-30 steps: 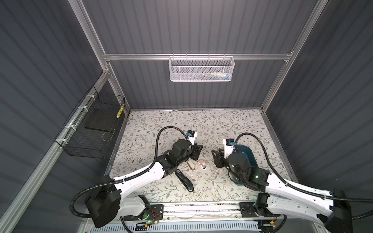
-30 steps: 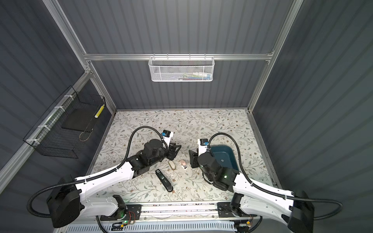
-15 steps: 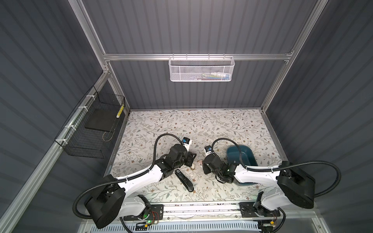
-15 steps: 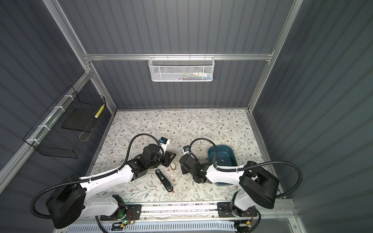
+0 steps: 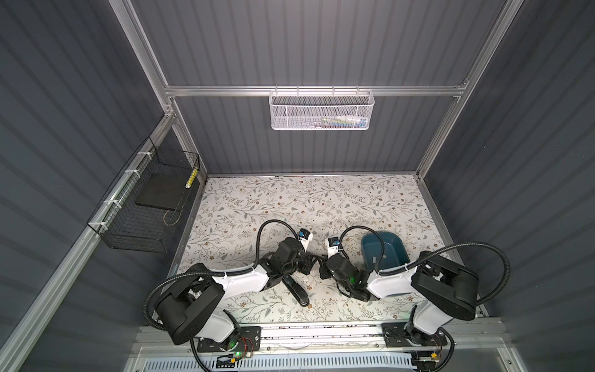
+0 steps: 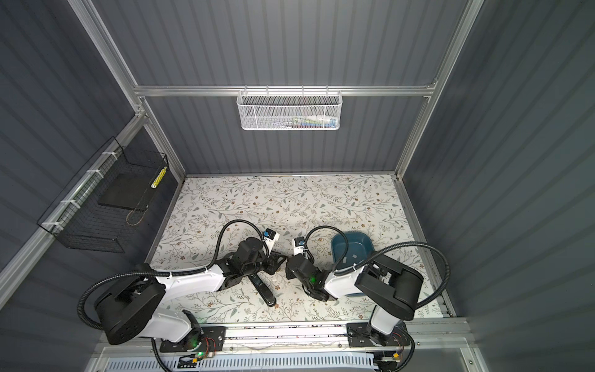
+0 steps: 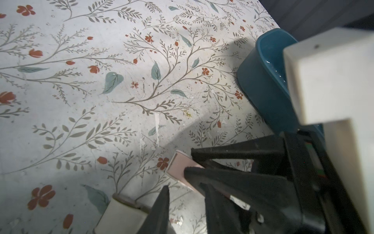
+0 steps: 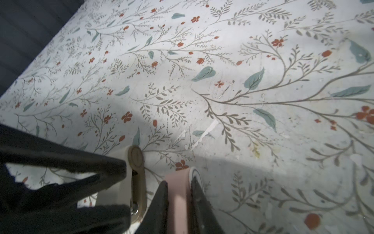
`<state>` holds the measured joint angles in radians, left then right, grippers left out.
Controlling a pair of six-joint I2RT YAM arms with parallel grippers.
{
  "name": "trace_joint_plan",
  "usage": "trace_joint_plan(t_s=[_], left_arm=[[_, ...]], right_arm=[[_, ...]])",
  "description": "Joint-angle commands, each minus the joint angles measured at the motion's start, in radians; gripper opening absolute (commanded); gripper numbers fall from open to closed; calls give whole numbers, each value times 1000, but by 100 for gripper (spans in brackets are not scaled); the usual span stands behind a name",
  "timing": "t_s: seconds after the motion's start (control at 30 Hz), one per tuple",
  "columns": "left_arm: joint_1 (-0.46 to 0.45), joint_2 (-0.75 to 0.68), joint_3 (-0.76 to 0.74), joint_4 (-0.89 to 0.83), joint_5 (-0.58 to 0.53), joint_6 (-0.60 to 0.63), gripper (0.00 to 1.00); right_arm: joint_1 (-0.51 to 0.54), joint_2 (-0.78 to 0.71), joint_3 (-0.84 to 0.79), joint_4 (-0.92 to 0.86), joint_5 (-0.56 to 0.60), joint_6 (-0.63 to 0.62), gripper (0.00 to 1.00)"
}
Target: Load the staples into the stapler
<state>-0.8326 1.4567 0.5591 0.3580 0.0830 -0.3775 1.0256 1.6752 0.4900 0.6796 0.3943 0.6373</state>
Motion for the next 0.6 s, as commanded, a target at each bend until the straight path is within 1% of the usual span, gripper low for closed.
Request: trace_joint_plan(t_s=[0.0,0.23,0.43,0.5,0.57], left_arm=[[-8,30,-6,53,18,-5,31],[-15,87,18,71,22,-2,30],[-32,127,23,111,29,3,30],[-37,143,29,119,31,4,30],[-40,159,36,126,32,4,29]], right_arm=[[7,136,-89,-26,-47,49,20],[11,215,-184,159,-15,86,17],[11,389,-235,386,-26,135,17],[12,430,-233,415,-28,145,16],[14,457,-220,397,-19,159,15]])
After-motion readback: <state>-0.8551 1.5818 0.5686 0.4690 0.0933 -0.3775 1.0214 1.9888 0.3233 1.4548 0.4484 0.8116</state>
